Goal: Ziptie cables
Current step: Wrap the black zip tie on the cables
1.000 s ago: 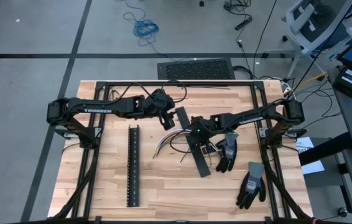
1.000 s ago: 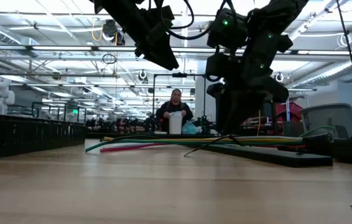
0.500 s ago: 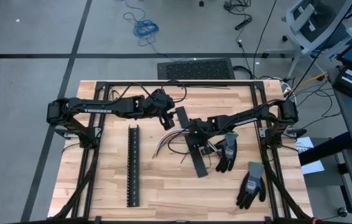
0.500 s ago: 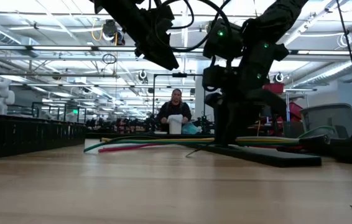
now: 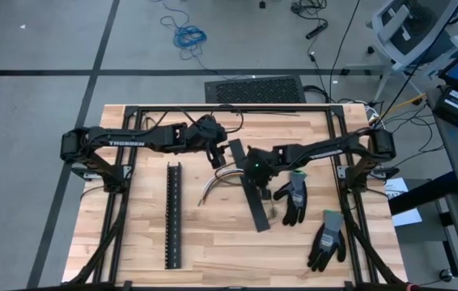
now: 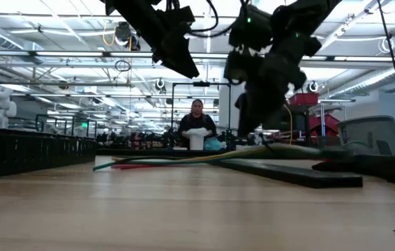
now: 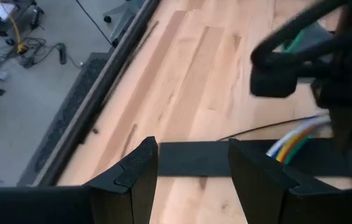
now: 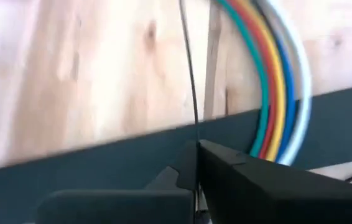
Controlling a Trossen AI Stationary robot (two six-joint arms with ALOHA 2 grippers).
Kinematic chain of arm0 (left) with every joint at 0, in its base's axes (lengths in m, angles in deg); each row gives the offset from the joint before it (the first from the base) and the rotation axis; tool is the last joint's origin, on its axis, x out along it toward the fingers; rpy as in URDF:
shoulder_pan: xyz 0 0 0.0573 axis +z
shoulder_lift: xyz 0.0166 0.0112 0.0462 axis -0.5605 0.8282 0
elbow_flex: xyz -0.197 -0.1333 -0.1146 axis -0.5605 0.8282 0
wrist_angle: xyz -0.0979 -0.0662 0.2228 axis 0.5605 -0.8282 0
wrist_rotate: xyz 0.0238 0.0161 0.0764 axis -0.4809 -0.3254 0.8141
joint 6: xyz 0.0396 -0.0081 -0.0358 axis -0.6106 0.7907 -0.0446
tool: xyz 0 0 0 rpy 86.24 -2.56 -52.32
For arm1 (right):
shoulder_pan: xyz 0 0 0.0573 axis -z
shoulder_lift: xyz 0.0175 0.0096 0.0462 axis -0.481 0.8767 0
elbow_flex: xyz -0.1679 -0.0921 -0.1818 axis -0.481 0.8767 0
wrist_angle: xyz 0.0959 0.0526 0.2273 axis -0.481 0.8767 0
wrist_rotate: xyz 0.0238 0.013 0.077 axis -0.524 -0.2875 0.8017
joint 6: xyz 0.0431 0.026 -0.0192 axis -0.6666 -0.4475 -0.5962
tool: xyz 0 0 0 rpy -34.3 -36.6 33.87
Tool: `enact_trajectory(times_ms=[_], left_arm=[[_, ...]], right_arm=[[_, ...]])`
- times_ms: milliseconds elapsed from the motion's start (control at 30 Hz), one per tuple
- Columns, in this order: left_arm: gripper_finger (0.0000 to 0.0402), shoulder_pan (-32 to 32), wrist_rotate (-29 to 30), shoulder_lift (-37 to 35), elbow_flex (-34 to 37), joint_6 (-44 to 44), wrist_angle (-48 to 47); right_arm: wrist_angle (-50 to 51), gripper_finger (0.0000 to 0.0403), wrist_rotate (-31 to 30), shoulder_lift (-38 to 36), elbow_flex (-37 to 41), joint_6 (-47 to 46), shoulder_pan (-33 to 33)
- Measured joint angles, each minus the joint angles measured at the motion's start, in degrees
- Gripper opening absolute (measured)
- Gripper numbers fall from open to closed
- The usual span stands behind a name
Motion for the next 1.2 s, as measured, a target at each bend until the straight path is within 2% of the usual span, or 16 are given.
enact_trajectory(times_ms=[200,367,433,567,700,833,1000,1200], left_arm=[[0.0189,3.96,-0.5,-4.0,-0.04,-2.22,0.01],[0.0189,7.19,-7.48,-7.15,2.86,0.29,3.36],[0.0189,7.72,-10.18,-8.64,7.85,3.93,10.0],[0.0189,7.65,-12.83,-11.48,22.91,16.55,29.56],[0.0189,7.67,-12.42,-11.77,38.52,31.76,51.93],[0.0189,7.72,-8.47,-9.41,49.49,43.2,69.73],[0.0189,7.65,-7.87,-4.26,53.49,50.46,82.55],[0.0189,7.04,-12.76,8.1,47.53,52.13,96.07]], right_arm=[[-1.05,0.0,4.45,-4.5,0.01,-6.2,4.19],[-1.47,0.0,6.24,-4.95,0.07,-8.62,7.79],[-2.65,0.0,7.49,-4.98,0.07,-9.39,8.76],[-5.37,0.0,8.12,-5.01,0.07,-9.91,9.35],[-7.97,0.0,9.54,-5.01,0.07,-10.46,9.64],[-10.59,0.0,12.29,-5.01,0.07,-11.79,10.45],[-16.47,0.0,13.85,-5.08,0.07,-13.95,11.26],[-18.66,0.0,13.94,-5.1,0.04,-15.98,11.98]])
